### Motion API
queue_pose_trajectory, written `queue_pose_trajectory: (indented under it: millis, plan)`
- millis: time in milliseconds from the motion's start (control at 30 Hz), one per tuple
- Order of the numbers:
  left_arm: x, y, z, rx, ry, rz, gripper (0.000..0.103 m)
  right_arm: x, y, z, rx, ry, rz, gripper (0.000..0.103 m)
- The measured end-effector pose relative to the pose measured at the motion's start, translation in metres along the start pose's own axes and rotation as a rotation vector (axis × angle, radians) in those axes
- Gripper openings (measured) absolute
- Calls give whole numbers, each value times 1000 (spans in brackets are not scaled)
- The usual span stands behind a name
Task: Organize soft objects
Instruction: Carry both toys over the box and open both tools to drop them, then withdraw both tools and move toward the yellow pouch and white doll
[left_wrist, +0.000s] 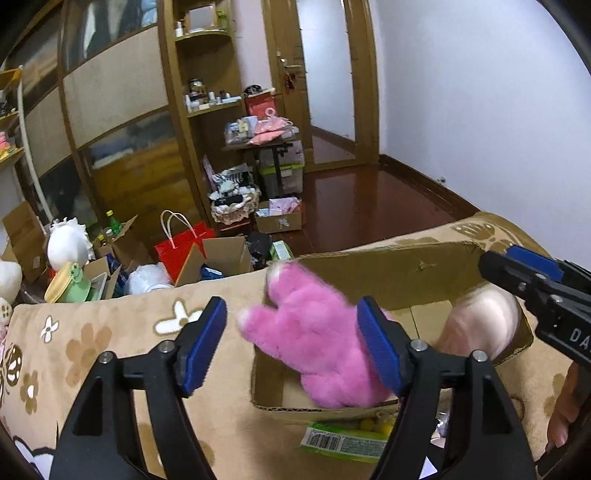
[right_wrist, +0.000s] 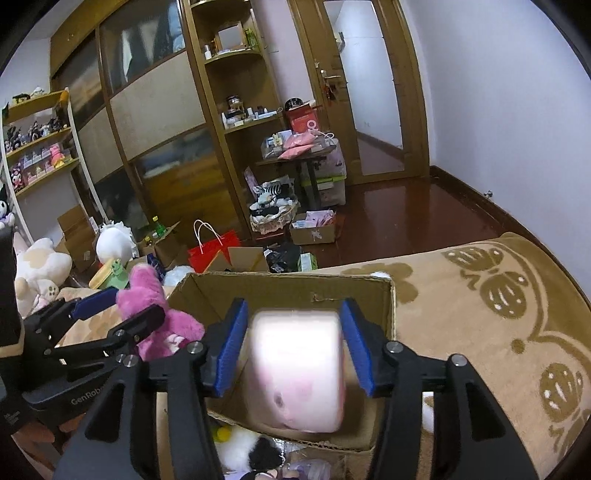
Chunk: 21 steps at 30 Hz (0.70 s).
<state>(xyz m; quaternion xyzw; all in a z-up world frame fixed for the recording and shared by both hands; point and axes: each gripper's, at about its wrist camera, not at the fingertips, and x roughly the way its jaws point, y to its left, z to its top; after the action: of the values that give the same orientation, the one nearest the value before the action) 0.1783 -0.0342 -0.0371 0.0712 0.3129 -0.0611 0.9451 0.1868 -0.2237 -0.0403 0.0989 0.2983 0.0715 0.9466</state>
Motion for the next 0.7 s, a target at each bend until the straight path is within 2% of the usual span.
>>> queue_pose_trajectory:
  millis: [67, 133, 200, 267, 367, 433, 533, 700]
  plan:
    - [-3, 1, -1, 0, -4, -1, 84, -3, 0, 1, 6, -12, -1, 67]
    - [-5, 0, -1, 6, -6, 8, 85, -5, -2, 1, 4, -16, -7, 70]
    - [-6, 0, -2, 10, -2, 13, 91, -8, -3, 2, 13, -14, -6, 73]
    - [-9, 2, -3, 7, -3, 15, 94, -11, -5, 2, 26, -14, -5, 89]
    - [-14, 5, -4, 1, 4, 8, 94, -20, -8, 0, 45, -32, -17, 103]
    - [-19, 7, -5, -4, 8, 16, 94, -25, -10, -2, 44, -45, -32, 103]
    - [-29, 9, -8, -11, 0, 30, 100, -30, -11, -3, 40, -35, -48, 103]
    - [-48, 16, -15, -25, 20, 33, 101, -43, -12, -8, 56, -22, -50, 103]
